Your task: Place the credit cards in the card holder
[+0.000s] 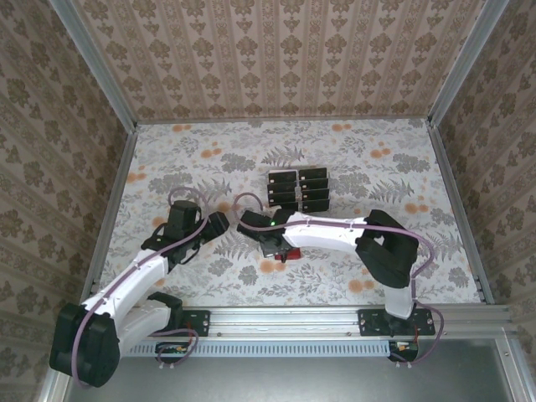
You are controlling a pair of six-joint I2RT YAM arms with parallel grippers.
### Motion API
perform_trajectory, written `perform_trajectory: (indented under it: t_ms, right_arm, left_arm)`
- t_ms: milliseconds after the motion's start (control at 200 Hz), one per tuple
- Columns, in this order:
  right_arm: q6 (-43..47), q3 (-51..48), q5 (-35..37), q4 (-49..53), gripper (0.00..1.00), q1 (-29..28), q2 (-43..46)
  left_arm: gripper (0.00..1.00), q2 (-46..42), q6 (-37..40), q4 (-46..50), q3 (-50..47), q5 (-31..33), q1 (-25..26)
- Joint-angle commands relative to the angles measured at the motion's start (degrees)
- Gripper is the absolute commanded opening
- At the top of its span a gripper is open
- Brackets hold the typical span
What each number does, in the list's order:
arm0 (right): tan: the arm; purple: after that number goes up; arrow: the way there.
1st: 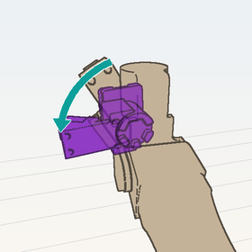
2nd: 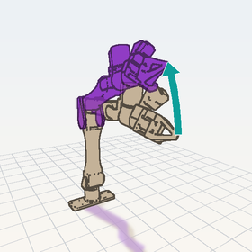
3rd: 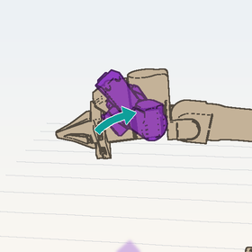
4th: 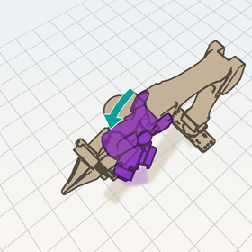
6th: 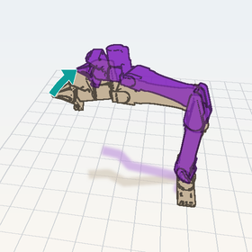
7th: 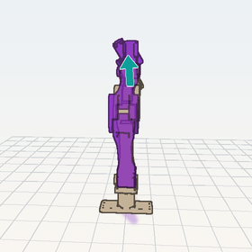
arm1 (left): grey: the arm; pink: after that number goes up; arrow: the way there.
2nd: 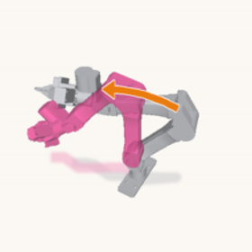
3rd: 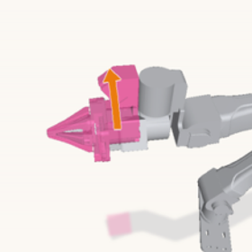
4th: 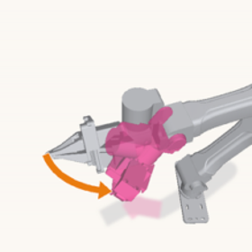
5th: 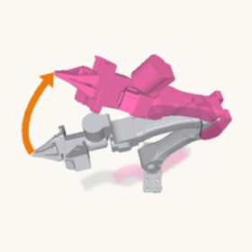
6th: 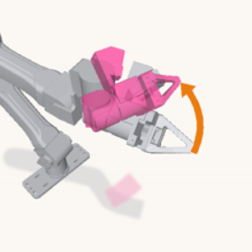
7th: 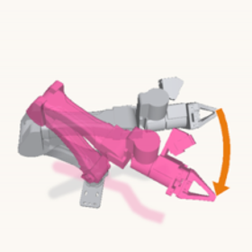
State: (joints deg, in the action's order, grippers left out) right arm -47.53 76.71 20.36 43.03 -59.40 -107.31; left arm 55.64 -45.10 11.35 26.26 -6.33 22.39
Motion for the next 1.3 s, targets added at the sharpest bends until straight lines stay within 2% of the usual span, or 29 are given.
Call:
perform_trajectory:
  t_ms: [0,225,395,480,660,790,1050,1295]
  right_arm:
    - [0.9,-1.2,-2.3,-2.8,0.00,0.2,4.9]
    - [-0.4,-5.8,-8.3,-12.0,0.00,0.8,11.7]
    - [-4.8,-14.8,-16.9,-28.0,0.00,3.5,17.3]
    - [-6.9,-18.3,-19.0,-34.1,0.00,4.5,19.5]
    - [-11.0,-23.4,-21.1,-43.4,0.00,6.0,23.0]
    - [-12.9,-26.0,-21.6,-46.2,0.00,6.8,23.5]
    - [-18.0,-38.9,-22.2,-61.5,0.00,9.6,22.9]
    - [-17.8,-45.6,-22.7,-64.3,0.00,12.2,24.5]
  left_arm:
    - [0.77,-0.3,1.6,0.4,0.2,-1.5,-0.4]
    - [0.77,0.3,1.3,-0.5,0.1,-3.2,-0.4]
    - [0.77,0.3,0.8,-2.4,-0.4,-4.9,0.1]
    - [0.77,0.3,-0.3,-4.7,-1.6,-6.3,0.1]
    - [0.77,1.3,-3.2,-10.0,-4.6,-8.5,0.4]
    - [0.77,2.7,-4.3,-11.9,-5.2,-9.3,0.6]
    - [0.77,3.3,-3.5,-9.8,-3.8,-8.2,1.7]
    - [0.77,3.3,-1.6,-6.0,-1.7,-5.1,3.4]
